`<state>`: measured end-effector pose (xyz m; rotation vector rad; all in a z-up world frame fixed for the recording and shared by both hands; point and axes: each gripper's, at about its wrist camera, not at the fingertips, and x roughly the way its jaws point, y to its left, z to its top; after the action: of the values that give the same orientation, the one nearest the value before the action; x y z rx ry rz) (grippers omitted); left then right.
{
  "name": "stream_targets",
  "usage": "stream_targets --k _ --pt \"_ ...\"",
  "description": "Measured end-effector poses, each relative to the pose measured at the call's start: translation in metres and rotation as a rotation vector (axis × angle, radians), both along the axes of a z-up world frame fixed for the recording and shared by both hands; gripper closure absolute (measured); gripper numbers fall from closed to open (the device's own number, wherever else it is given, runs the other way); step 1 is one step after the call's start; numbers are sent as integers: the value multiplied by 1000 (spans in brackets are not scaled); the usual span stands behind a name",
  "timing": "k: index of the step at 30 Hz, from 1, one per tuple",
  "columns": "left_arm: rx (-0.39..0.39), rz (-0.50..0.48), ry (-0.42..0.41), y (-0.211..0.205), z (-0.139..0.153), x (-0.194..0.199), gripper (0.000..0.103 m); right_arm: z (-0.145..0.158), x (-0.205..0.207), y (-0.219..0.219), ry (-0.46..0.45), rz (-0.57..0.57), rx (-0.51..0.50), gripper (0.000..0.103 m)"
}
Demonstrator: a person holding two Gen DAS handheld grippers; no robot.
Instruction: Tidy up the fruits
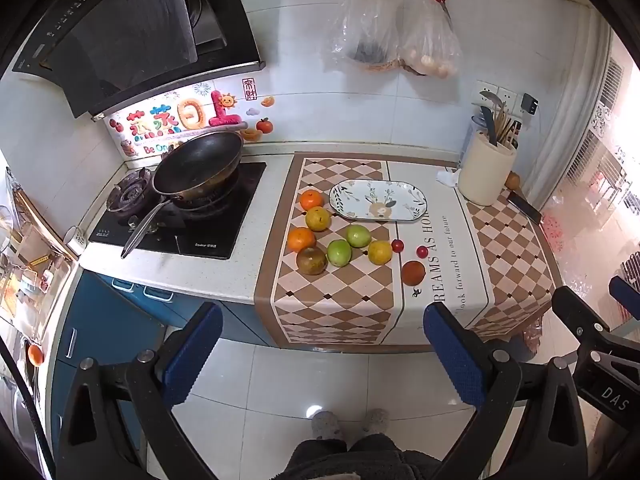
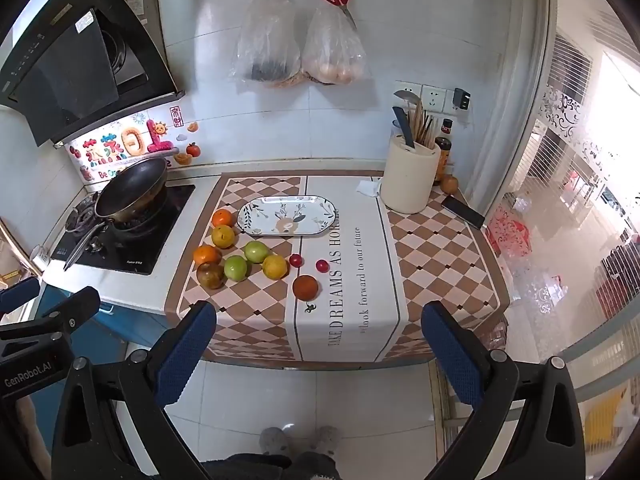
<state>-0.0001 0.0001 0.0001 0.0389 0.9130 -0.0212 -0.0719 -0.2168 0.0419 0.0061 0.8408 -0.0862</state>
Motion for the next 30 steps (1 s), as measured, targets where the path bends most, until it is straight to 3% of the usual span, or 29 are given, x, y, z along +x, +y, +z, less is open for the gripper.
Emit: stream_targets --k 30 --pt "20 2 -16 10 11 0 0 1 -1 4 14 -4 31 0"
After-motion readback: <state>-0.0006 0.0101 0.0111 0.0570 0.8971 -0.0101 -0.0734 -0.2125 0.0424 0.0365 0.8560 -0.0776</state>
